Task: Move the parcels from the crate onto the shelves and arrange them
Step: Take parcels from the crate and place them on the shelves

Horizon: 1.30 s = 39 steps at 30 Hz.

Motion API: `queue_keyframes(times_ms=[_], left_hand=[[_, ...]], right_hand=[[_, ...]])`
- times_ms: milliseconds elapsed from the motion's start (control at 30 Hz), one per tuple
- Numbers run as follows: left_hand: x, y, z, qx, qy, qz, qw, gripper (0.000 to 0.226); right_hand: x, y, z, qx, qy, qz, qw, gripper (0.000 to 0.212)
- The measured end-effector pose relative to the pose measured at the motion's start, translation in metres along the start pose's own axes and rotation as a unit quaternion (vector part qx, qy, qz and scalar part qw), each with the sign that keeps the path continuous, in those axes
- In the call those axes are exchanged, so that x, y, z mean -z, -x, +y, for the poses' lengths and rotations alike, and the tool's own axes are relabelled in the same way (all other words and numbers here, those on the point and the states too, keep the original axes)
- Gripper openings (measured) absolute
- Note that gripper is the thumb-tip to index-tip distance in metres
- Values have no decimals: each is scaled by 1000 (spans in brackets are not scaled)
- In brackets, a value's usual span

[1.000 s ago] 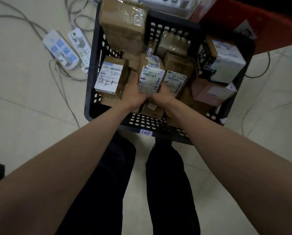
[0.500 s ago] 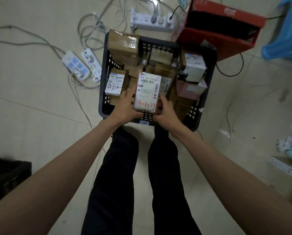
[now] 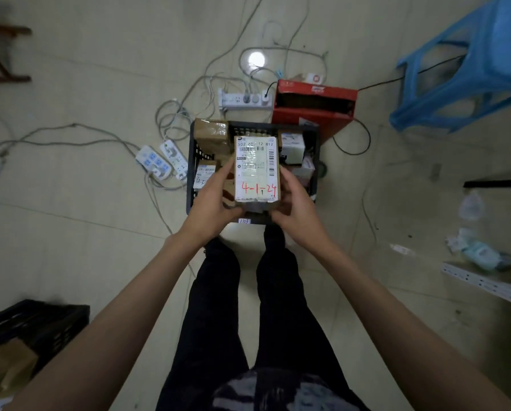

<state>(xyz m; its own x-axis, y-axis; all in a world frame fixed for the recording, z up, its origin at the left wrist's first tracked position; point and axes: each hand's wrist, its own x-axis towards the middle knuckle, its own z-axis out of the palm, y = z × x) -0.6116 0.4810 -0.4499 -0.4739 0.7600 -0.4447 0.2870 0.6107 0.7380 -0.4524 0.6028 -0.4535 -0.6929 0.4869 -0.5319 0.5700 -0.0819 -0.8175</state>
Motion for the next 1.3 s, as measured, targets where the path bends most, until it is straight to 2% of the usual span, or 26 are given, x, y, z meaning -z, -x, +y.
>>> queue_keyframes(times_ms=[300, 567, 733, 967, 1167, 1300], left_hand=[[37, 66, 127, -129, -21, 33, 991, 94], [60, 91, 187, -232, -4, 20, 972, 93], [81, 96, 211, -298, 13, -41, 954, 95], [101, 110, 234, -379, -7, -172, 909, 100], [59, 135, 261, -441, -69, -268, 854, 73], [8, 178, 285, -459, -53, -359, 811, 59]], right_hand=[[61, 94, -85, 94, -47, 79, 991, 90], [91, 151, -121, 142, -101, 140, 975, 95], [82, 185, -147, 147, -137, 197, 960, 93], [48, 240, -156, 143, -159, 333, 918, 87], [13, 313, -134, 107, -194, 473, 853, 88], [-4, 376, -112, 76, -210, 564, 795, 89]])
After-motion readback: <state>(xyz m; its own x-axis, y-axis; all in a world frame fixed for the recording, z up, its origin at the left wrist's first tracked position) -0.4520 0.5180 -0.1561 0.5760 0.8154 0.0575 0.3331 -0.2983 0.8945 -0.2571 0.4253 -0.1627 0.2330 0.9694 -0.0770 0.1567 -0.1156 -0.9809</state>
